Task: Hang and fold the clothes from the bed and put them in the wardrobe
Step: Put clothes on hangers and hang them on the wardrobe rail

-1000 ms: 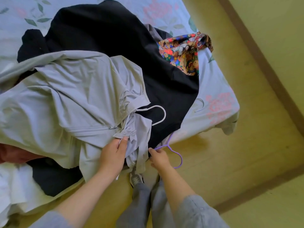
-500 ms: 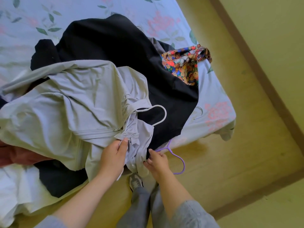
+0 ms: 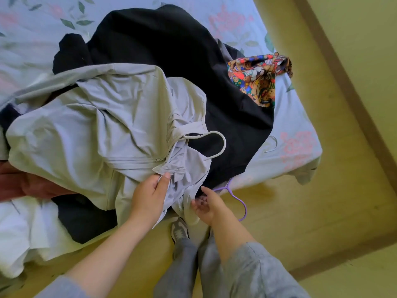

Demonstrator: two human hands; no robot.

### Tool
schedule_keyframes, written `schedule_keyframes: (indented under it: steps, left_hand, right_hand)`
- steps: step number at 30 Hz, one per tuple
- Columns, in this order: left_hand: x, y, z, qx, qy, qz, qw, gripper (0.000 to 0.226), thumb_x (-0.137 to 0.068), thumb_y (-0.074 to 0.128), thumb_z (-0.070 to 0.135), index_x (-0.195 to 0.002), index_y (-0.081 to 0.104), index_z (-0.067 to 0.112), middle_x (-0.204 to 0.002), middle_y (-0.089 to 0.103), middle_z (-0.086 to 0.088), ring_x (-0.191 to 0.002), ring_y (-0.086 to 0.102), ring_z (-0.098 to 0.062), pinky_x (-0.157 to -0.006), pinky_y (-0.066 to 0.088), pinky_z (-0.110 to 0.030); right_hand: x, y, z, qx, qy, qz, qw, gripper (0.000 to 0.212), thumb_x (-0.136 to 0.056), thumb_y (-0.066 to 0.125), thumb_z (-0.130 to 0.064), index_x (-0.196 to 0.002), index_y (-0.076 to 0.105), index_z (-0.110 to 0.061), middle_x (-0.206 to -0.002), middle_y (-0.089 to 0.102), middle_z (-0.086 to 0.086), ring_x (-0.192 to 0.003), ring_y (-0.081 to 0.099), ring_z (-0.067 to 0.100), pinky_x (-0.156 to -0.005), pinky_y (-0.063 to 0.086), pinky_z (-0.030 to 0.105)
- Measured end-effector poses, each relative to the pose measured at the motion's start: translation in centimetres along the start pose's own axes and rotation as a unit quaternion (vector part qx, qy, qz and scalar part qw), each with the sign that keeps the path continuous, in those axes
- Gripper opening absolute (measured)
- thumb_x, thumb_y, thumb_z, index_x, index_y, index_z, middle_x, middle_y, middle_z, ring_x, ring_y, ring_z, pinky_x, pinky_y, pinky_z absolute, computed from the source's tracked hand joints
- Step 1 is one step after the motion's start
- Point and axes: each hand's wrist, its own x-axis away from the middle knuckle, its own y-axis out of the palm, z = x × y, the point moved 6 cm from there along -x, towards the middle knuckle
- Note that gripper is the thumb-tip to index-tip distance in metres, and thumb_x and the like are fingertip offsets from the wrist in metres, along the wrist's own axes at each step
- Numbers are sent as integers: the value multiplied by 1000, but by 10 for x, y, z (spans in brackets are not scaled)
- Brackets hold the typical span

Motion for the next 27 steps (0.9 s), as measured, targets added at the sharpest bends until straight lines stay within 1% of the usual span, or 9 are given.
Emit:
schedule_keyframes:
  steps: [2, 4, 7, 9, 13, 17, 22, 24, 27]
  left_hand:
    - [1, -3, -2, 8, -5, 2, 1000, 47, -100, 48, 34, -59, 32, 17, -47, 33, 9, -48, 30, -8, -54, 29, -35]
    - [1, -7, -2, 10, -4, 0, 1000, 48, -100, 48, 35, -58, 32, 17, -47, 34, 9, -48, 30, -8, -54, 29, -36]
    - [0, -12, 0, 5, -3, -5, 1000, 48, -99, 47, 36, -58, 31, 17, -47, 33, 9, -47, 30, -7, -53, 27, -35]
    - [0, -17, 1, 6, -9, -1, 1000, 48, -99, 47, 36, -58, 32, 18, -46, 35, 8, -46, 32, -7, -52, 27, -33]
    - [5, -30, 7, 3, -13, 17, 1000, 49, -100, 46, 36, -57, 31, 19, -44, 36, 9, -45, 33, -7, -50, 25, -32]
    - [8, -44, 38, 7, 3, 40, 999, 50, -101, 46, 32, -55, 30, 20, -42, 36, 9, -44, 33, -8, -49, 23, -29]
    - [18, -79, 91, 48, 27, 94, 994, 49, -100, 48, 29, -57, 27, 17, -42, 29, 8, -44, 29, -8, -44, 23, -22]
    - [24, -100, 113, 76, 38, 119, 989, 49, -100, 48, 28, -56, 27, 17, -40, 31, 9, -43, 31, -8, -43, 27, -20]
    - [30, -135, 153, 99, 59, 131, 985, 50, -100, 47, 29, -55, 27, 16, -39, 30, 8, -41, 29, -8, -43, 23, -22]
  right_hand:
    - [2, 3, 1, 31, -3, -1, 1000, 24, -90, 68, -23, -83, 55, -5, -67, 53, 6, -57, 51, 17, -58, 50, 26]
    - [4, 4, 1, 62, -21, -2, 998, 27, -88, 70, -34, -97, 61, -10, -83, 64, 5, -73, 61, 19, -66, 55, 29]
    - [5, -1, -7, 111, -81, 21, 990, 39, -91, 61, -46, -113, 63, -14, -102, 70, 4, -94, 65, 22, -80, 55, 34]
    - [8, -7, -16, 178, -128, 53, 974, 53, -93, 54, -48, -129, 56, -9, -118, 65, 7, -107, 61, 26, -94, 51, 40]
    - [33, -11, -31, 284, -201, 76, 934, 68, -94, 49, -52, -139, 46, -1, -120, 55, 6, -106, 52, 24, -84, 45, 34]
    - [80, 8, -52, 282, -252, 40, 925, 66, -94, 52, -48, -147, 38, -11, -142, 51, 10, -127, 50, 31, -106, 44, 50]
    - [158, 50, -85, 326, -323, 1, 888, 62, -93, 51, -51, -143, 44, -15, -136, 56, 5, -122, 55, 28, -103, 47, 49]
    - [196, 64, -99, 337, -348, -21, 874, 57, -91, 50, -54, -136, 52, -18, -126, 64, 5, -115, 60, 29, -97, 50, 46]
    - [262, 86, -128, 354, -400, -47, 844, 39, -95, 53, -44, -122, 63, -18, -115, 70, 7, -107, 65, 29, -85, 52, 40]
